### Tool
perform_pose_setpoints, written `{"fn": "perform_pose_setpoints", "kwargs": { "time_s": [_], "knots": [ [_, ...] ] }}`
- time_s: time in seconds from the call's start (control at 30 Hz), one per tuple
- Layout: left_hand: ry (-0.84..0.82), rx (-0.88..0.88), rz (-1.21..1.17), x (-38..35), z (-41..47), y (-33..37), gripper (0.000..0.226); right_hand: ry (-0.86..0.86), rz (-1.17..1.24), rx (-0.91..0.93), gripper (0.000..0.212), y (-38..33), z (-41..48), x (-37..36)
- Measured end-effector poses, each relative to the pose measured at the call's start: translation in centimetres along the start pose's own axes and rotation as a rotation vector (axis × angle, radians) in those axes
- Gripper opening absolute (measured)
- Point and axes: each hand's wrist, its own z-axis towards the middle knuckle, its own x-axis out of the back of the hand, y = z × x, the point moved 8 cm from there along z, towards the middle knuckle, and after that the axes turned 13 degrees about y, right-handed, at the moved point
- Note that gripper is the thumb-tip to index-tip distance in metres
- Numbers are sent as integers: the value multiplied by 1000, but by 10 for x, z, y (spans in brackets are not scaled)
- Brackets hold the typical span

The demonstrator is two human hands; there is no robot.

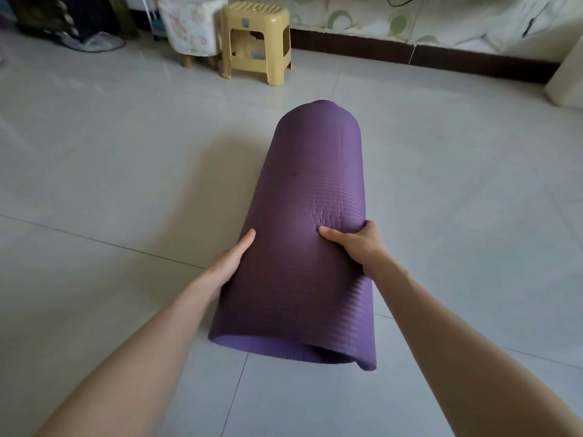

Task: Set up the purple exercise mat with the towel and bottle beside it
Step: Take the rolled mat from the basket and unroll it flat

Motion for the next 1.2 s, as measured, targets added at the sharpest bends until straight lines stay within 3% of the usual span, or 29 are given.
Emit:
{"fn": "perform_pose_setpoints", "kwargs": {
  "time_s": [0.07,0.2,0.4,0.57,0.83,1.07,1.13,1.2],
  "knots": [
    [86,-32,47,7,-6,8,93,2,41,9,90,2,-1,10],
    [309,-199,172,37,-33,41,81,-30,131,14,68,4,-19,17],
    [692,-536,675,103,-114,152,58,-172,348,-8,59,-23,-65,-15],
    [969,-720,1051,109,-167,202,60,-213,302,53,52,-68,-70,-14],
    [777,-731,1187,2,-165,152,69,32,-173,194,56,-44,-23,99],
    [307,-856,1247,-129,-161,84,62,242,-548,185,63,10,-2,196],
    [316,-882,1204,-126,-149,88,54,266,-592,93,68,40,5,211],
    [442,-934,1206,-105,-135,100,51,229,-583,-1,79,71,11,214]
  ]
}}
